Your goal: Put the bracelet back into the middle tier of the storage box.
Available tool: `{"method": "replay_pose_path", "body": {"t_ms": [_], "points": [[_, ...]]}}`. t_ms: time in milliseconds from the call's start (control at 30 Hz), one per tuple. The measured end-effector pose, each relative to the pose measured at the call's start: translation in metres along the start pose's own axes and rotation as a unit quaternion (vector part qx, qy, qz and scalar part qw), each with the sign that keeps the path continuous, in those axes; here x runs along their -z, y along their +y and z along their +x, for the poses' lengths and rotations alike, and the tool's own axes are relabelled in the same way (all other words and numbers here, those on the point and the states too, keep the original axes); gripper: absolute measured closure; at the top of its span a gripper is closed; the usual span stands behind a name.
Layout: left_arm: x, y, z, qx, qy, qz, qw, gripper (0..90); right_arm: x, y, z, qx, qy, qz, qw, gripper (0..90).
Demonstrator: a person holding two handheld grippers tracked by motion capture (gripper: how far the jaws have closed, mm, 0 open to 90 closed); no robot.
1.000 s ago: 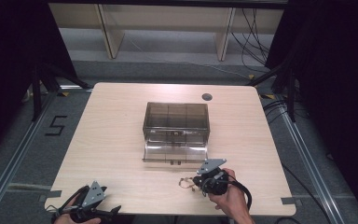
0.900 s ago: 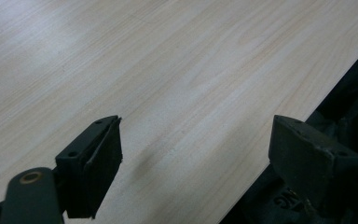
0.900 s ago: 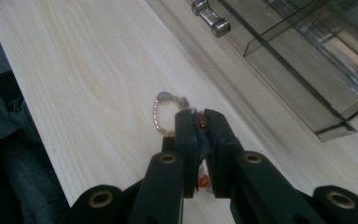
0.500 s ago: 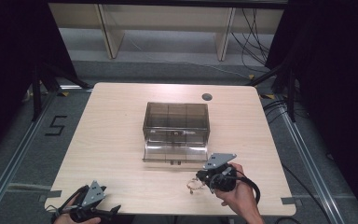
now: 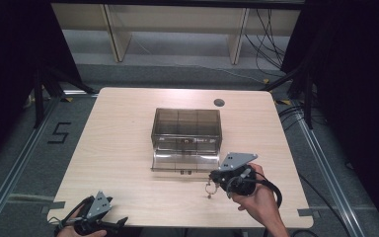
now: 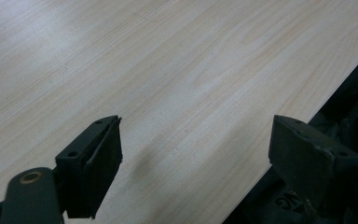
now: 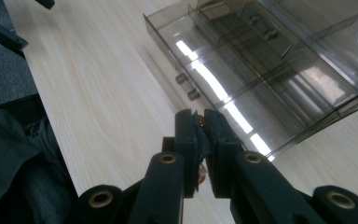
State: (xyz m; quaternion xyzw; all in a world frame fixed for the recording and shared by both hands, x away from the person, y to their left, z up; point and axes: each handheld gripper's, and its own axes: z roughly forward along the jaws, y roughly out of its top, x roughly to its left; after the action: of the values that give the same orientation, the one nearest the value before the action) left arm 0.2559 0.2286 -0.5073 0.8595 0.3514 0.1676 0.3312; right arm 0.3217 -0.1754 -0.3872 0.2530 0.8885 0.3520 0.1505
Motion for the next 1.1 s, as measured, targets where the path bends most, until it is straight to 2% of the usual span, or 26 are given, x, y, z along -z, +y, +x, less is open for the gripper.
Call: {"method": "replay_pose_path", "body": {"t_ms": [33,67,100,133,333,400,467,500,533,567,667,700,733,833,867,1033,1067,1100], "points": [[0.0,0.0,0.0,0.0,0.0,0.0,1.0,17.2,0.0,0.0,0.0,0.0,0.0,0.0,1.0,84.9],[0.001,0.0,0.0,-0.002,0.01,0.007,0.9999,17.2,0.004,0.005,0.0,0.001,0.0,0.0,1.0,84.9],[0.001,0.0,0.001,-0.004,0.001,0.007,1.0,17.2,0.006,0.007,-0.001,0.006,0.003,0.006,1.0,84.9],[0.001,0.0,0.001,-0.005,0.0,0.007,1.0,17.2,0.007,0.009,-0.001,0.008,0.0,-0.002,1.0,84.9],[0.001,0.0,0.0,0.0,-0.002,0.002,1.0,17.2,0.014,0.024,-0.006,0.022,-0.004,-0.003,0.9998,84.9],[0.001,0.0,0.0,-0.001,0.0,0.004,1.0,17.2,0.015,0.027,-0.006,0.012,-0.004,-0.004,0.9999,84.9],[0.001,0.0,0.0,-0.001,-0.001,0.004,1.0,17.2,0.015,0.029,-0.007,0.016,-0.003,-0.004,0.9999,84.9],[0.001,0.0,-0.001,0.001,-0.002,0.002,1.0,17.2,0.014,0.03,-0.007,0.012,-0.004,-0.011,0.9999,84.9],[0.001,0.0,-0.001,0.002,-0.003,0.001,1.0,17.1,0.015,0.031,-0.009,0.012,0.001,-0.004,0.9999,84.9],[0.001,0.0,-0.001,0.002,-0.003,0.001,1.0,17.1,0.014,0.031,-0.009,0.008,-0.002,-0.008,0.9999,84.9],[0.001,0.0,0.0,-0.001,0.0,0.004,1.0,17.1,0.014,0.034,-0.011,0.019,0.002,-0.004,0.9998,84.9],[0.001,0.0,0.0,-0.001,0.0,0.004,1.0,17.2,0.014,0.035,-0.011,0.008,-0.003,-0.01,0.9999,84.9],[0.001,0.0,0.0,-0.001,0.0,0.003,1.0,17.2,0.014,0.036,-0.011,0.007,-0.002,-0.01,0.9999,84.9],[0.001,0.0,0.0,-0.001,0.0,0.004,1.0,17.2,0.016,0.04,-0.013,0.01,-0.003,-0.011,0.9999,84.9],[0.001,0.0,0.0,-0.001,0.0,0.004,1.0,17.2,0.017,0.042,-0.015,0.018,0.001,-0.01,0.9998,84.9],[0.0,0.0,0.0,-0.001,0.0,0.003,1.0,17.2,0.02,0.047,-0.017,0.011,-0.005,-0.016,0.9998,84.9],[-0.001,0.0,-0.001,0.0,0.009,-0.001,1.0,17.2,0.02,0.048,-0.018,0.011,-0.006,-0.018,0.9998,84.9],[0.0,0.0,0.0,-0.001,0.004,0.003,1.0,17.2,0.02,0.05,-0.019,0.019,-0.004,-0.019,0.9996,84.9]]}}
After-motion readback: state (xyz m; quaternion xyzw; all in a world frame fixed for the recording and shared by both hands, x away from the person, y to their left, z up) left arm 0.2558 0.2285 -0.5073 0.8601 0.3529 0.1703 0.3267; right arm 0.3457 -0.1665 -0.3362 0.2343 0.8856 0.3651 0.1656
